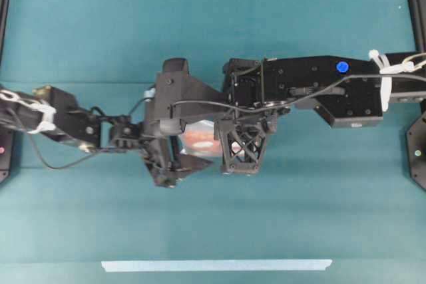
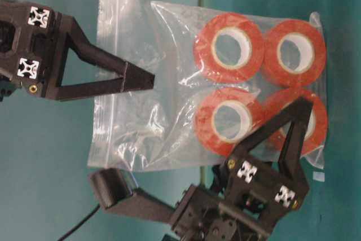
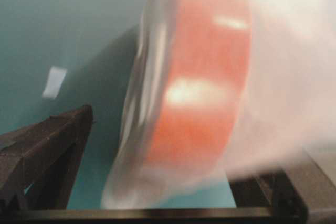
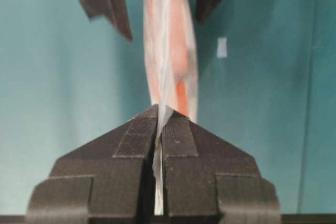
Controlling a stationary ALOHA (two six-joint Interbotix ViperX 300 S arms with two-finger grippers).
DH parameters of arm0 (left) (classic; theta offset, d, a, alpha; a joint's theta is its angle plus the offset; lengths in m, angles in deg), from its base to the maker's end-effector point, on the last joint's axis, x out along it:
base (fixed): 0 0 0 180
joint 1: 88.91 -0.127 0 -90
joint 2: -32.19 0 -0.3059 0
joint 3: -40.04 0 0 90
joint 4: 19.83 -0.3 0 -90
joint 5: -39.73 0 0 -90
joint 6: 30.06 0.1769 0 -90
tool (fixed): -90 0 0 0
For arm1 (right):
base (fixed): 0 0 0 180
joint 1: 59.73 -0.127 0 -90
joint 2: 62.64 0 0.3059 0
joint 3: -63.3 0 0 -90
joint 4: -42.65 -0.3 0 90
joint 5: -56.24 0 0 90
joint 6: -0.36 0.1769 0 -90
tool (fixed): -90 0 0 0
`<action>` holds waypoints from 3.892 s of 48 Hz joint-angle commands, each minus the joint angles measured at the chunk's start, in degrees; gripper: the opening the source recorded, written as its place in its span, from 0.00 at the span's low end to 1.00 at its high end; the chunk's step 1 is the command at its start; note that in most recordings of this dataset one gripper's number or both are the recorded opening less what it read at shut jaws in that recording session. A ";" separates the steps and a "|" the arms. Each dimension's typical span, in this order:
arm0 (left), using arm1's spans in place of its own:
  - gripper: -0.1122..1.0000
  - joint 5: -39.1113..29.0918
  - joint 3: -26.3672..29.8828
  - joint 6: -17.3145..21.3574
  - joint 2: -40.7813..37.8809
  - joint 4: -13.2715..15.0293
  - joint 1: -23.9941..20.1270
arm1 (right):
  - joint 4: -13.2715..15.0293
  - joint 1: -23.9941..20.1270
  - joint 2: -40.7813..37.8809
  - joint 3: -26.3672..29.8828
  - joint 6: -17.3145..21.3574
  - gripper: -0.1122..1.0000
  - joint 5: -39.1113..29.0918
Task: Hand over the clear zip bag and make it stand upright.
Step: 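Close the left gripper on the bag's lower edge below the right gripper, then open the right gripper to release the bag to the left gripper, then withdraw the open right gripper up and away from the bag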
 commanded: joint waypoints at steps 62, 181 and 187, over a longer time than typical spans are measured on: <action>0.32 2.99 0.70 8.44 1.05 0.00 0.53 | 0.18 -0.97 1.05 -1.05 0.88 0.10 0.62; 0.32 1.41 -1.41 13.36 1.23 0.00 -0.79 | 2.72 -2.20 35.77 -28.04 11.87 0.89 23.20; 0.32 1.41 -1.41 13.27 1.23 0.00 -0.79 | 2.55 -2.20 37.27 -30.41 11.95 0.89 25.58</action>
